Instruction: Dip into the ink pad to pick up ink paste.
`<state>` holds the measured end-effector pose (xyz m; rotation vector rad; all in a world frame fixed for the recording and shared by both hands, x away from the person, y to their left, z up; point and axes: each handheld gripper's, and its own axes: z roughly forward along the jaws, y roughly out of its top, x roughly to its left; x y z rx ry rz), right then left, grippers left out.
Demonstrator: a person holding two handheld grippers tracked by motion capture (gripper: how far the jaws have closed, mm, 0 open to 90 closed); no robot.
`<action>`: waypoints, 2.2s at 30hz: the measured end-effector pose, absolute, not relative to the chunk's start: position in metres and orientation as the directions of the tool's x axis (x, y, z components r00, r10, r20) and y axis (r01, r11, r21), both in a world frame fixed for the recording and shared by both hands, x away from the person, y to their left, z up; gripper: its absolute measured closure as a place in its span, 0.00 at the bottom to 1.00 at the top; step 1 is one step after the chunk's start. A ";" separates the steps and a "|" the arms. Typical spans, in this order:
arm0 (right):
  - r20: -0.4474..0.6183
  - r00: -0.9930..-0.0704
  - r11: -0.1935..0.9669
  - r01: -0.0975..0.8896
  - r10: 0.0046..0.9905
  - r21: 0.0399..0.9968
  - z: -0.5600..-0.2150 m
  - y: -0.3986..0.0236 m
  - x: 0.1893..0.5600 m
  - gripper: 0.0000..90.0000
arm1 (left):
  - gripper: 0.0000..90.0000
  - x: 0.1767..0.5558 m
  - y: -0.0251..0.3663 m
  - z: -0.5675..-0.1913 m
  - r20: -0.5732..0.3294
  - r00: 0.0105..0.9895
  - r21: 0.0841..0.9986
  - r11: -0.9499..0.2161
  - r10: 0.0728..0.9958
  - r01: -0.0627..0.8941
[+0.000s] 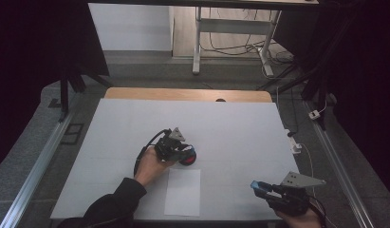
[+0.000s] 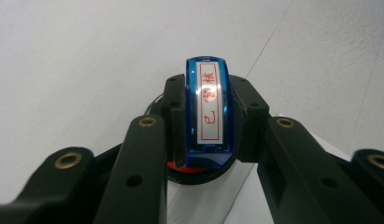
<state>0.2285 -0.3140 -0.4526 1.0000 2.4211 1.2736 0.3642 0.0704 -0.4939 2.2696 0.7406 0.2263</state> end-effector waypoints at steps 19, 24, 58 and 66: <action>0.104 -0.740 0.394 0.466 0.664 0.792 -0.453 -0.313 0.229 0.77 | 0.78 0.358 0.061 -0.492 0.000 0.810 0.661 -0.608 0.587 0.440; 0.105 -0.740 0.394 0.466 0.664 0.792 -0.453 -0.313 0.229 0.77 | 0.78 0.366 0.070 -0.494 -0.084 0.803 0.671 -0.562 0.591 0.484; 0.109 -0.745 0.390 0.461 0.658 0.797 -0.452 -0.314 0.228 0.77 | 0.78 0.367 0.077 -0.493 -0.114 0.809 0.720 -0.513 0.577 0.468; 0.113 -0.741 0.378 0.461 0.662 0.803 -0.452 -0.315 0.227 0.77 | 0.78 0.361 0.082 -0.479 -0.118 0.814 0.743 -0.493 0.569 0.453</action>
